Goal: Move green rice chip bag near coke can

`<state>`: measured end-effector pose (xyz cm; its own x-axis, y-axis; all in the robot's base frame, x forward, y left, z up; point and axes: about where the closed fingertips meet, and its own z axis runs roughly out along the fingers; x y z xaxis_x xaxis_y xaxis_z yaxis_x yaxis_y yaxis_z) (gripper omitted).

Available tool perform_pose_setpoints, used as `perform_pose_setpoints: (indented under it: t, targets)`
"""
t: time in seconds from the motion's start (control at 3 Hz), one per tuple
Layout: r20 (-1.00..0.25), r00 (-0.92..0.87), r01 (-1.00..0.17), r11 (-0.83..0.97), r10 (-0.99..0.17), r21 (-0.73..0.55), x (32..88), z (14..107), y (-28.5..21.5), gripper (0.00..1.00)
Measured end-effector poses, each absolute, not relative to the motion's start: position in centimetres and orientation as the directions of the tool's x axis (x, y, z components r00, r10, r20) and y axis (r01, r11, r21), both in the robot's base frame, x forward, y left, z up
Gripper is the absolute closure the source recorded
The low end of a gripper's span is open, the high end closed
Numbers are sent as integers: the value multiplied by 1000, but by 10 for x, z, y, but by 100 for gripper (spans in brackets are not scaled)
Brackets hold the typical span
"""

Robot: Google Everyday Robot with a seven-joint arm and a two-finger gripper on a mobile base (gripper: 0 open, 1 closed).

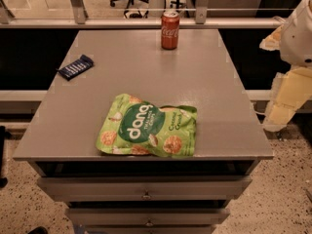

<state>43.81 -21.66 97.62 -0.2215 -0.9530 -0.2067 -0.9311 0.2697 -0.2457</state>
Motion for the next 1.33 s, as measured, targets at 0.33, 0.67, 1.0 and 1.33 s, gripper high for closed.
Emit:
perform_pose_setpoints:
  t: [0.33, 0.67, 1.0, 1.33]
  targets:
    - [-207, -221, -931, 270, -953, -246, 438, 976, -217, 0]
    - [-299, -224, -940, 287, -928, -186, 445, 946, -198, 0]
    - [-386, -214, -955, 276, -898, -113, 453, 904, -162, 0]
    - [-467, -213, -963, 265, -858, -48, 456, 875, -122, 0]
